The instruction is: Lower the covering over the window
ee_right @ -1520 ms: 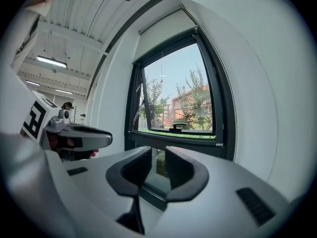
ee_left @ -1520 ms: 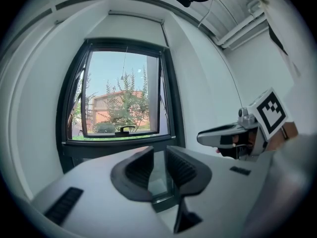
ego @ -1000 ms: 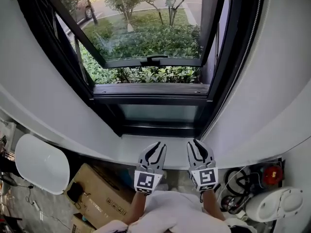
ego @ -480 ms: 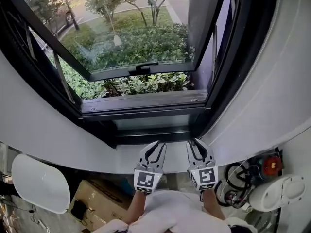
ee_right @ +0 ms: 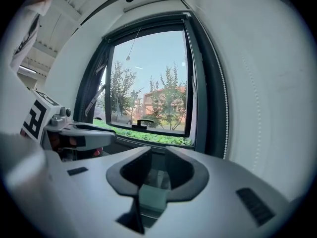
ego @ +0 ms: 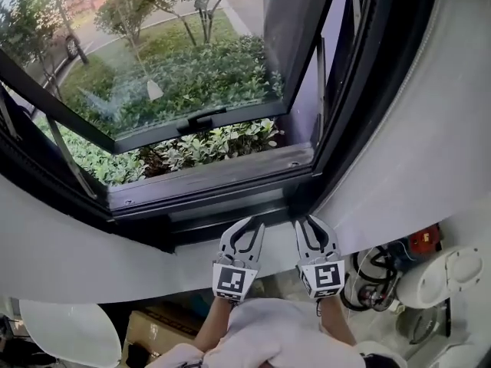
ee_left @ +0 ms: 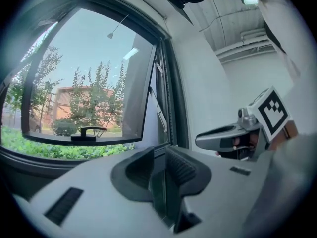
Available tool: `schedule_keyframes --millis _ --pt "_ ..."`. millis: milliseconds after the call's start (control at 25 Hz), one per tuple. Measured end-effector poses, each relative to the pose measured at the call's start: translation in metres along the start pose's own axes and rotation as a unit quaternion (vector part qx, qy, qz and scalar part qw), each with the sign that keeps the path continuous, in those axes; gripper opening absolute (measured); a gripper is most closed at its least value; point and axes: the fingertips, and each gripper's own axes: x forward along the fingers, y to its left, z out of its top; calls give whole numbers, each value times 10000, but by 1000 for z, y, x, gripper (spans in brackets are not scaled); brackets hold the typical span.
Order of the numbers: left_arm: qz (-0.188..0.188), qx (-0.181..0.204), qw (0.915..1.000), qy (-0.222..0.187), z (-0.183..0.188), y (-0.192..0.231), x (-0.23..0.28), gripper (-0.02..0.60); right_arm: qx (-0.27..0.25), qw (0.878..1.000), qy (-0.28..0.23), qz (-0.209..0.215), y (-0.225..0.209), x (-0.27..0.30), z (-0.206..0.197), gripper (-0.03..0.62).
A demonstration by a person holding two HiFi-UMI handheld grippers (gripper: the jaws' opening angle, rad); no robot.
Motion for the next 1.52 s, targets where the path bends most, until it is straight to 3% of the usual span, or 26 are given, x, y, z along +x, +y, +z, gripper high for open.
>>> schedule_keyframes --millis 480,760,1080,1520 --pt "-1270 55 9911 -404 20 -26 55 81 -54 9923 61 -1235 -41 -9 8 80" --pt "-1781 147 9825 -522 27 -53 78 81 30 9838 96 -1792 -63 -23 7 80" --pt "-2040 149 9778 -450 27 -84 105 81 119 9806 67 -1956 -85 -32 3 80" --pt "-2045 140 9782 -349 24 -112 143 81 260 9831 25 -1813 -101 -32 -3 80"
